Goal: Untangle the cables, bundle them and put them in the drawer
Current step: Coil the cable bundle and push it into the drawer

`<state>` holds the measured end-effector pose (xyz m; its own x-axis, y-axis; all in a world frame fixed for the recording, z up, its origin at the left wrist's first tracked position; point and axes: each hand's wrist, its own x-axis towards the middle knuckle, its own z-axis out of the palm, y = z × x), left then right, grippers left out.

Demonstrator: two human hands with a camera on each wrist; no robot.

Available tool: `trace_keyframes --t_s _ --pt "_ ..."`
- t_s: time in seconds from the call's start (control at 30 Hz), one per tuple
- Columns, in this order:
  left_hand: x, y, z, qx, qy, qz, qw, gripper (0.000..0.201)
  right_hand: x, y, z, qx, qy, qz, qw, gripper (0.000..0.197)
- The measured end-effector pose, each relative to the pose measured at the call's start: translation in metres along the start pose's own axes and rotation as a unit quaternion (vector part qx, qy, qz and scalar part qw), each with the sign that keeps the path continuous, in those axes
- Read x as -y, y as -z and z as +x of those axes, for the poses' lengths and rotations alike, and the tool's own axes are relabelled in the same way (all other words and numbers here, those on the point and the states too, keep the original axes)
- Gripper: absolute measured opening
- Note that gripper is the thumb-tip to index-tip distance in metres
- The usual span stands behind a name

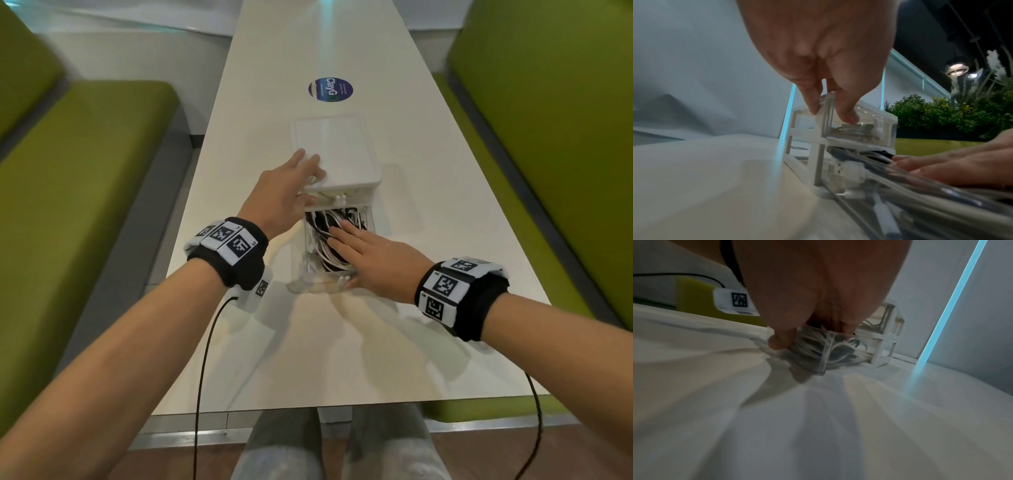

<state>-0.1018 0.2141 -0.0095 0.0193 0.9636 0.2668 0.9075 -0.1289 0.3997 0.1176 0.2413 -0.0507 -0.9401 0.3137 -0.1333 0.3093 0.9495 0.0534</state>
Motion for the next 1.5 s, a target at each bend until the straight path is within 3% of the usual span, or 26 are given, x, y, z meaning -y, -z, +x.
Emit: trace_keyframes --t_s 0.23,0.77,0.93,1.2,1.27,1.37,1.5 --pt "-0.002 0.005 0.001 0.022 0.008 0.016 1.000 0.042 -0.004 0.004 -0.003 -0.016 -0.009 0.020 1.000 0.079" --pt "-0.003 0.008 -0.002 0.029 0.008 0.008 1.000 0.042 -0.005 0.021 0.002 0.031 -0.042 0.144 0.988 0.084" --pt "-0.001 0.005 -0.005 0.019 0.002 0.012 1.000 0.048 -0.010 0.034 0.014 0.054 -0.058 0.080 0.994 0.082" --pt "0.001 0.003 -0.002 0.022 -0.003 -0.014 1.000 0.042 0.004 0.011 -0.001 -0.066 -0.031 -0.037 0.997 0.066" --pt "0.002 0.002 -0.004 0.018 -0.001 -0.017 1.000 0.039 0.005 0.012 -0.007 -0.087 -0.042 -0.033 0.995 0.074" --pt "0.002 0.003 -0.009 0.019 -0.001 -0.019 1.000 0.039 0.010 0.008 -0.012 -0.089 -0.067 -0.017 0.994 0.077" --pt "0.000 0.003 -0.009 0.021 -0.006 -0.011 1.000 0.040 0.010 0.001 -0.006 -0.033 -0.065 -0.052 0.996 0.061"
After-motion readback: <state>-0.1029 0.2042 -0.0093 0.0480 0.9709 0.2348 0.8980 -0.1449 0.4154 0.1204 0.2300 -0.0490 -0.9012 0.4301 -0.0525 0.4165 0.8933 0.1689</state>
